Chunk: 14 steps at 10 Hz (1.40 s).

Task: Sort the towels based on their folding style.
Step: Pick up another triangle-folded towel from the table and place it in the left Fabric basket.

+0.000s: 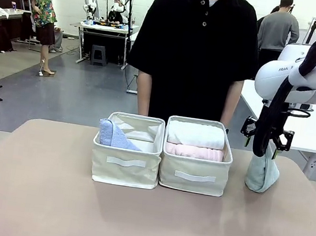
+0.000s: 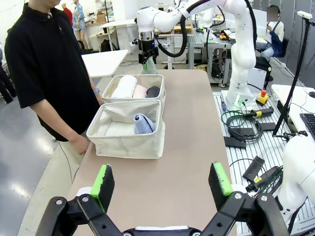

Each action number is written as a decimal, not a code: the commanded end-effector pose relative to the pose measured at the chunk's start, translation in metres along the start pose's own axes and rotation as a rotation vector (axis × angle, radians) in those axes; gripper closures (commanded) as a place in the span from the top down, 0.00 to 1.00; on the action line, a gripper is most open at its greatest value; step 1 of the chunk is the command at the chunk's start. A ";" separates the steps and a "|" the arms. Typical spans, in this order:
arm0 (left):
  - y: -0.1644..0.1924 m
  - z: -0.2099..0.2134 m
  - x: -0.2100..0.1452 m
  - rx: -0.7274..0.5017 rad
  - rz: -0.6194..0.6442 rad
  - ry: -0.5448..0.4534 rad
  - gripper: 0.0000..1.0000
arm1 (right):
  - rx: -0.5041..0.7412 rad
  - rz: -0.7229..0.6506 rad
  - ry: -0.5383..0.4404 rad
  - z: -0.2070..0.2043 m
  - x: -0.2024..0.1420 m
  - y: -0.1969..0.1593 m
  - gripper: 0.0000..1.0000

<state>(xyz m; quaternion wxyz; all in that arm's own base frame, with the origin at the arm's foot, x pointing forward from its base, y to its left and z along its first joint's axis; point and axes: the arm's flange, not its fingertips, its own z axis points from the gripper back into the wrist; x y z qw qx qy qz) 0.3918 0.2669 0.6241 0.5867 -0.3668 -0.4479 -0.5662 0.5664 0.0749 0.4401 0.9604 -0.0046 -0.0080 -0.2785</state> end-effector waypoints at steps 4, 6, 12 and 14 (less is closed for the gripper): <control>-0.004 -0.001 0.000 0.001 -0.006 -0.006 1.00 | -0.004 -0.001 0.035 0.005 0.006 0.001 0.00; -0.004 -0.001 0.000 0.001 -0.006 -0.006 1.00 | -0.003 0.005 0.044 0.004 0.006 0.001 0.00; -0.004 -0.001 0.000 0.001 -0.006 -0.006 1.00 | -0.089 0.153 0.074 0.047 -0.027 -0.017 0.07; -0.004 -0.001 0.000 0.001 -0.006 -0.006 1.00 | -0.029 0.372 0.028 0.135 -0.083 -0.049 0.07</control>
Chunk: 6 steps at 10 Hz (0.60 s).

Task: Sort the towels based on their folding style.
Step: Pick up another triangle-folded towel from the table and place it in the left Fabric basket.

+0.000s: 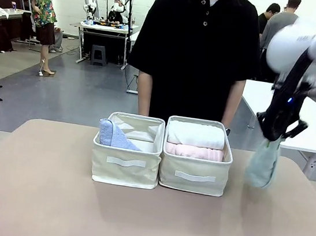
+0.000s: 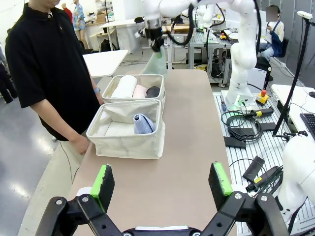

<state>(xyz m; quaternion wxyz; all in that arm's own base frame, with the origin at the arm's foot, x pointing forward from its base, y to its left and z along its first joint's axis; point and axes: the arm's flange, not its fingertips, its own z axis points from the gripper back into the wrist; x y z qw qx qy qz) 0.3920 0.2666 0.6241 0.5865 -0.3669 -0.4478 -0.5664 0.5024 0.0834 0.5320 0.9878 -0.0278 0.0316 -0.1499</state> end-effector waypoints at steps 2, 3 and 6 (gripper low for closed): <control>-0.004 0.000 0.000 0.002 -0.006 -0.006 1.00 | 0.089 0.240 -0.116 0.095 -0.090 -0.032 0.07; -0.004 0.000 0.000 0.002 -0.006 -0.006 1.00 | 0.113 0.262 -0.157 0.113 -0.114 -0.037 0.07; -0.004 0.000 0.000 0.002 -0.006 -0.006 1.00 | 0.083 0.253 -0.178 0.141 -0.132 -0.039 0.07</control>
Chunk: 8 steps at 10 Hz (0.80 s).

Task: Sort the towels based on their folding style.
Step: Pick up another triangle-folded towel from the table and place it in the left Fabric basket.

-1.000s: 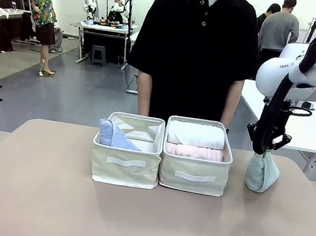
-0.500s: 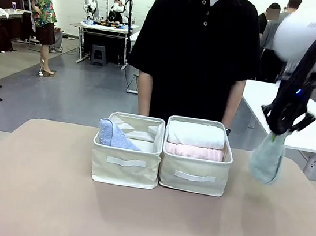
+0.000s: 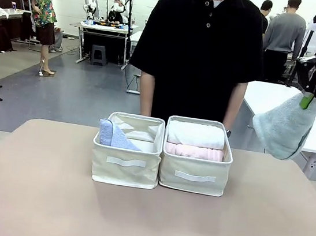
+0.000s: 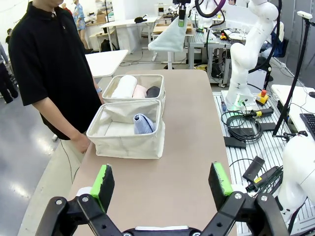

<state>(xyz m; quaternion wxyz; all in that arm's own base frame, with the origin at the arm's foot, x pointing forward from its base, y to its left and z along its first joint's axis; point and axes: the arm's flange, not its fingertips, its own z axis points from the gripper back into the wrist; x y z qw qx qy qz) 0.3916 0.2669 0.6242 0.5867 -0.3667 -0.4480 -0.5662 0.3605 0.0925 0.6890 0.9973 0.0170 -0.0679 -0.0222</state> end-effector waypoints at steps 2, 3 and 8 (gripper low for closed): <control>-0.003 -0.001 0.000 0.001 -0.006 -0.006 1.00 | -0.026 0.001 0.017 -0.009 0.013 0.000 0.07; -0.003 -0.001 0.000 0.001 -0.006 -0.006 1.00 | -0.026 0.001 0.017 -0.009 0.013 0.000 0.07; -0.003 -0.001 0.000 0.001 -0.006 -0.006 1.00 | -0.013 -0.004 0.031 -0.014 0.012 0.001 0.18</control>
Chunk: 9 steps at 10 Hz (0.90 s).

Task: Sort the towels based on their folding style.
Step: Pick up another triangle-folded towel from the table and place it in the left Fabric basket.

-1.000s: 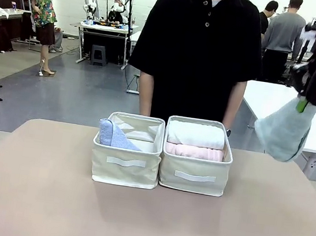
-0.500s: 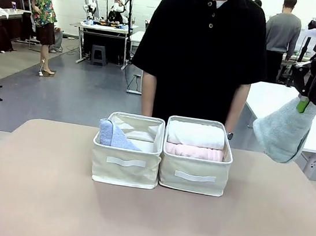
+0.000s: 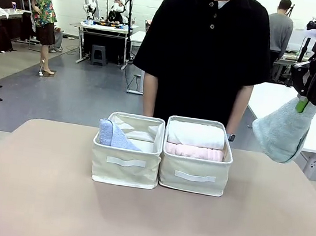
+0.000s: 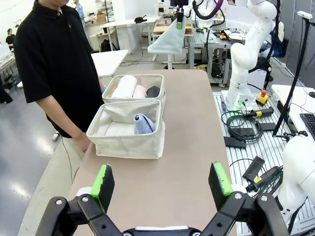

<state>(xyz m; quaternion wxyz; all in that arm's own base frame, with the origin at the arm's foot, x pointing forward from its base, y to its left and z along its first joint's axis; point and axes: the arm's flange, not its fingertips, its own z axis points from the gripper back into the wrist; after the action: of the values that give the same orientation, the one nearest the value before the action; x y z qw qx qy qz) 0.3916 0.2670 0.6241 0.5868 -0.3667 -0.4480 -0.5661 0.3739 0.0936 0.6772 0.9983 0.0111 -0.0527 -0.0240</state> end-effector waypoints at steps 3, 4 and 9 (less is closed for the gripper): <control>-0.003 -0.001 0.000 0.001 -0.006 -0.006 1.00 | -0.163 0.540 -0.041 0.024 0.025 0.155 0.18; -0.003 -0.001 0.000 0.001 -0.006 -0.006 1.00 | -0.215 0.666 -0.057 0.020 0.036 0.206 0.18; -0.003 -0.001 0.000 0.001 -0.006 -0.006 1.00 | -0.153 1.087 -0.199 -0.011 0.107 0.295 0.18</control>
<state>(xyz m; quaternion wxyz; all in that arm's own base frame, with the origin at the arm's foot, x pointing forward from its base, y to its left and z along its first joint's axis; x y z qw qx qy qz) 0.3912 0.2668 0.6238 0.5867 -0.3672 -0.4482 -0.5657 0.4864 0.3842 0.6698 0.8722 -0.0971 -0.1318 0.4609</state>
